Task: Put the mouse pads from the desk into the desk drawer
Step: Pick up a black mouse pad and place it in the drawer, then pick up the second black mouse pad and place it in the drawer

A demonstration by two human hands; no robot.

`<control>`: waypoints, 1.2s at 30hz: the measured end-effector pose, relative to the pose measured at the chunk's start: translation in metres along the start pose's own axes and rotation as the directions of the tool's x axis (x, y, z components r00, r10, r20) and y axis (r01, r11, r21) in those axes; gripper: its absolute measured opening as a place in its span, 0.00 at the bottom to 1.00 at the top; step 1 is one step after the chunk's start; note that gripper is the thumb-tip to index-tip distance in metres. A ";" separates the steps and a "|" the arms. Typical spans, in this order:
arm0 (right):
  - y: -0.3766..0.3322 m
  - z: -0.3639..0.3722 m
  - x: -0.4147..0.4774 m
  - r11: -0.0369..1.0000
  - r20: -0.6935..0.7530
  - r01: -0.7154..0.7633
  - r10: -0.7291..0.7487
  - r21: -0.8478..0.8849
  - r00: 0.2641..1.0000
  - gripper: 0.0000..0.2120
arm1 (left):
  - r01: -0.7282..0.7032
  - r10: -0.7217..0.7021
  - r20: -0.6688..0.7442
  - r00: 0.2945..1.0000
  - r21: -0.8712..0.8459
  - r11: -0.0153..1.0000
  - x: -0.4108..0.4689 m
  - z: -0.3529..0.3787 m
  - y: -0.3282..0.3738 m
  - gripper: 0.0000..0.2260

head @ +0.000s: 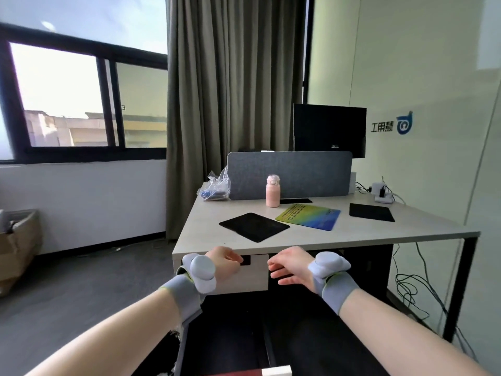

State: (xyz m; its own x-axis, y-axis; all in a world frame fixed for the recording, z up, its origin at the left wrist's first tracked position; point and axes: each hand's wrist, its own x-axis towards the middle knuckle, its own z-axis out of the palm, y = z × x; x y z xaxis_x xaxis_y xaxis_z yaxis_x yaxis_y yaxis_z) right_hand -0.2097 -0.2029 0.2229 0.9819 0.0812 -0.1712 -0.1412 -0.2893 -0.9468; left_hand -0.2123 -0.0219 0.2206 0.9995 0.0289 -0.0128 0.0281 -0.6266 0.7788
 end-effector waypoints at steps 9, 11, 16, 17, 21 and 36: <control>-0.008 -0.044 0.084 1.000 -0.081 -0.002 0.004 0.024 0.997 0.04 | 0.056 -0.054 0.029 0.998 -0.067 0.996 0.079 0.015 0.018 0.10; -0.006 -0.053 0.107 1.000 -0.100 -0.016 0.018 0.023 0.995 0.06 | 0.075 -0.073 0.030 0.997 -0.075 0.994 0.100 0.020 0.015 0.10; 0.021 -0.068 0.187 0.999 -0.194 -0.037 0.033 -0.018 0.980 0.10 | 0.134 -0.138 -0.034 0.990 -0.114 0.984 0.180 0.048 -0.002 0.15; 0.027 -0.070 0.210 0.999 -0.216 -0.038 0.030 -0.029 0.976 0.10 | 0.140 -0.146 -0.046 0.988 -0.116 0.983 0.200 0.054 -0.006 0.15; 0.040 -0.077 0.268 0.994 -0.290 -0.032 -0.002 -0.109 0.957 0.06 | 0.169 -0.177 -0.090 0.980 -0.086 0.982 0.251 0.071 -0.017 0.18; 0.066 -0.070 0.388 0.694 -0.375 -0.183 -0.135 -0.697 0.917 0.23 | 0.149 -0.086 -0.206 0.975 0.311 0.939 0.326 0.099 -0.055 0.23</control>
State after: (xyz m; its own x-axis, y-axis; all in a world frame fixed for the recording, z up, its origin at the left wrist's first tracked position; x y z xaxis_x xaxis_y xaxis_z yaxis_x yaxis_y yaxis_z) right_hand 0.1708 -0.2577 0.1130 0.9670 -0.2441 0.0730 -0.1893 -0.8801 -0.4354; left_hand 0.1138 -0.0551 0.1116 0.9688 0.2428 0.0498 0.1795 -0.8260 0.5344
